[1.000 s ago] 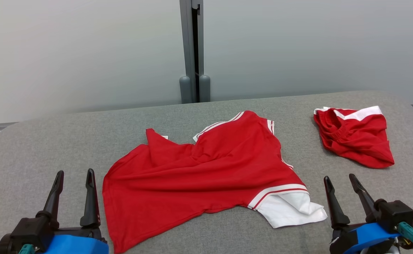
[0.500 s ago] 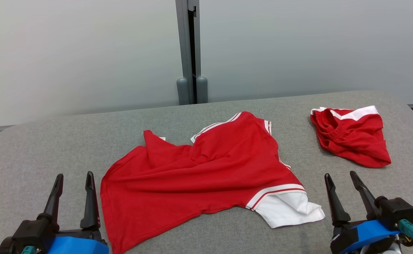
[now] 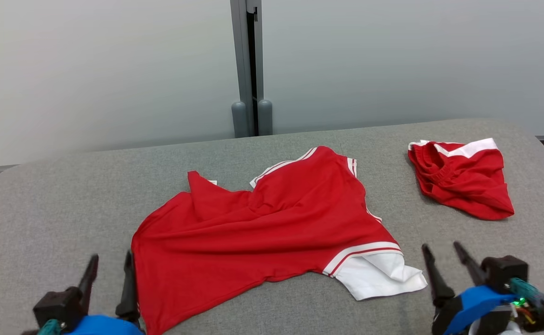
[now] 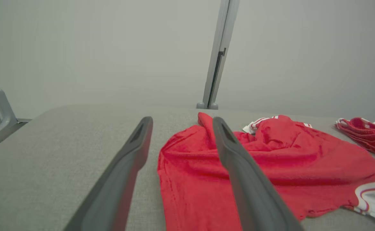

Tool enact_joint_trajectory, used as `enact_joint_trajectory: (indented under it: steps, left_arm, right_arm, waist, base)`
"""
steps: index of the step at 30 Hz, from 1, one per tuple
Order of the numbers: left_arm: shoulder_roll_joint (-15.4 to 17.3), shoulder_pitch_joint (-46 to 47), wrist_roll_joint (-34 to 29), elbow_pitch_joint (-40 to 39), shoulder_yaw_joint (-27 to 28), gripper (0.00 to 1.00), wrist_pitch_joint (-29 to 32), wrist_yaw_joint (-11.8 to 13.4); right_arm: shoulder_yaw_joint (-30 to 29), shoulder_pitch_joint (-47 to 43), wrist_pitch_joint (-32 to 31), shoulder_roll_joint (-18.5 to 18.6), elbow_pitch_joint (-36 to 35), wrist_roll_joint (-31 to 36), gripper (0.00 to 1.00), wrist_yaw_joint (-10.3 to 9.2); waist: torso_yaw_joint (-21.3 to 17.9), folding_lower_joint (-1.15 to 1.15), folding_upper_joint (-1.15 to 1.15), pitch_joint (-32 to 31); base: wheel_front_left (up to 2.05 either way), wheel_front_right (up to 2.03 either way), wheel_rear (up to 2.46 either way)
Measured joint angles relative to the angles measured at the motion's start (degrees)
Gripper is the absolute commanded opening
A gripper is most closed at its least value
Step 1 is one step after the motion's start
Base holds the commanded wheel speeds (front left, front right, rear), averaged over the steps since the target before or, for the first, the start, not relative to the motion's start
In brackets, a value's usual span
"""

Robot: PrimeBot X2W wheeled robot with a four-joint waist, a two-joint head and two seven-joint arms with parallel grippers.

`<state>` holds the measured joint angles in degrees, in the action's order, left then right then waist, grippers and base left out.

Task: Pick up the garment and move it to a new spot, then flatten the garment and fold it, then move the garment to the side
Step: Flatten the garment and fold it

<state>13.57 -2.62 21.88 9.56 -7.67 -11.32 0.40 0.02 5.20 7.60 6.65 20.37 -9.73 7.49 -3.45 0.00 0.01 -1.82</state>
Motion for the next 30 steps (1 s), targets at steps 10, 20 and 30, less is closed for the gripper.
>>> enact_joint_trajectory:
  steps: [10, 20, 30]
  left_arm:
    - [-0.24, -0.6, 5.32, 6.44, -3.39, 1.0, 19.29, -1.47]
    - [0.9, 0.98, 6.38, 8.37, -5.26, 1.0, 27.49, -1.94]
    - [1.58, 5.38, 7.17, 12.68, -6.37, 1.0, 33.32, -1.67]
  right_arm:
    - [0.01, 4.03, -18.79, -0.58, 12.24, -1.53, 1.0, 0.0]
    - [-0.77, 10.5, -19.61, -1.98, 22.5, -0.12, 1.0, 0.0]
    - [0.68, 16.88, -17.03, -1.96, 29.86, -0.34, 1.0, -0.01]
  waist:
    - [0.2, 0.0, 0.0, 0.69]
    - [0.83, 0.0, -0.01, 2.48]
    - [1.44, 0.0, -0.01, 5.9]
  base:
    - [0.0, 0.0, 0.0]
    - [0.0, 0.0, 0.0]
    - [0.0, 0.0, 0.0]
